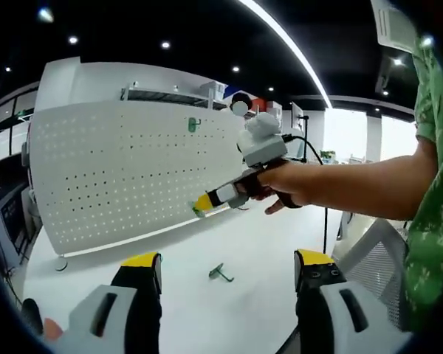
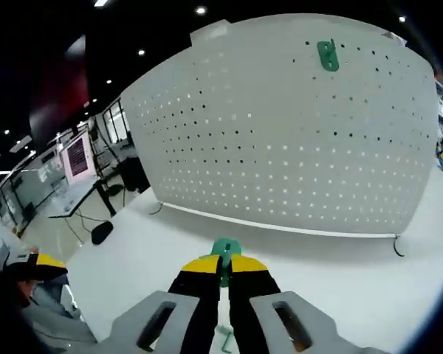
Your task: Insert the hook assembly into the mounting plate slot until the hook locks in place.
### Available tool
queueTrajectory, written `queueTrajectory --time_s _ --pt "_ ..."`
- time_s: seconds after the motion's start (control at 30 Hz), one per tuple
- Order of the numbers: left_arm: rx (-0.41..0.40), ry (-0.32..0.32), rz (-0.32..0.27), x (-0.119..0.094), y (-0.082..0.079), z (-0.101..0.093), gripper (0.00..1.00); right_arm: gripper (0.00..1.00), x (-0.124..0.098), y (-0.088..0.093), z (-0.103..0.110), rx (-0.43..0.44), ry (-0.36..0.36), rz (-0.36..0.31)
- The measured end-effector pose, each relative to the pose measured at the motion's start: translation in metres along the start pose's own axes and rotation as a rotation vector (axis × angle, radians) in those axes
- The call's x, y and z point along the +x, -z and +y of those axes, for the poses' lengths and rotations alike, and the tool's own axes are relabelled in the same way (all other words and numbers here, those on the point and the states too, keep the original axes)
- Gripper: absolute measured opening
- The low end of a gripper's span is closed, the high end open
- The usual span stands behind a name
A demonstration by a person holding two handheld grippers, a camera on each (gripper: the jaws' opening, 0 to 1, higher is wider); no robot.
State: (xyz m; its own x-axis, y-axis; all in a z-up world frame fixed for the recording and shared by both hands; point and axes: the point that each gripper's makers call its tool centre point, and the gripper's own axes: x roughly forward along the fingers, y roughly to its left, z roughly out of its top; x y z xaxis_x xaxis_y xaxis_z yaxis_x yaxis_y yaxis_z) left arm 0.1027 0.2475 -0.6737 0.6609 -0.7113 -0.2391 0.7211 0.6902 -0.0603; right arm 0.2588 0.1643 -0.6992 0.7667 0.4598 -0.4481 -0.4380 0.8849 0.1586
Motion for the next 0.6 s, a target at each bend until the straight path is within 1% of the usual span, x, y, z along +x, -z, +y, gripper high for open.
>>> queueTrajectory --time_s 0.1,0.23,0.43,0.6 --pt "0.004 0.005 -0.001 0.0 -0.001 -0.002 0.75 0.02 -0.006 -0.012 0.001 -0.02 0.007 -0.048" --pt "0.012 0.009 -0.005 0.0 -0.004 -0.003 0.75 0.02 -0.017 -0.026 0.003 -0.056 0.025 -0.094" --pt "0.025 0.018 -0.007 0.001 -0.007 -0.006 0.75 0.02 -0.031 -0.046 0.003 -0.085 0.044 -0.166" --pt "0.029 0.023 -0.009 0.001 -0.009 -0.007 0.75 0.02 -0.045 -0.068 0.003 -0.123 0.068 -0.251"
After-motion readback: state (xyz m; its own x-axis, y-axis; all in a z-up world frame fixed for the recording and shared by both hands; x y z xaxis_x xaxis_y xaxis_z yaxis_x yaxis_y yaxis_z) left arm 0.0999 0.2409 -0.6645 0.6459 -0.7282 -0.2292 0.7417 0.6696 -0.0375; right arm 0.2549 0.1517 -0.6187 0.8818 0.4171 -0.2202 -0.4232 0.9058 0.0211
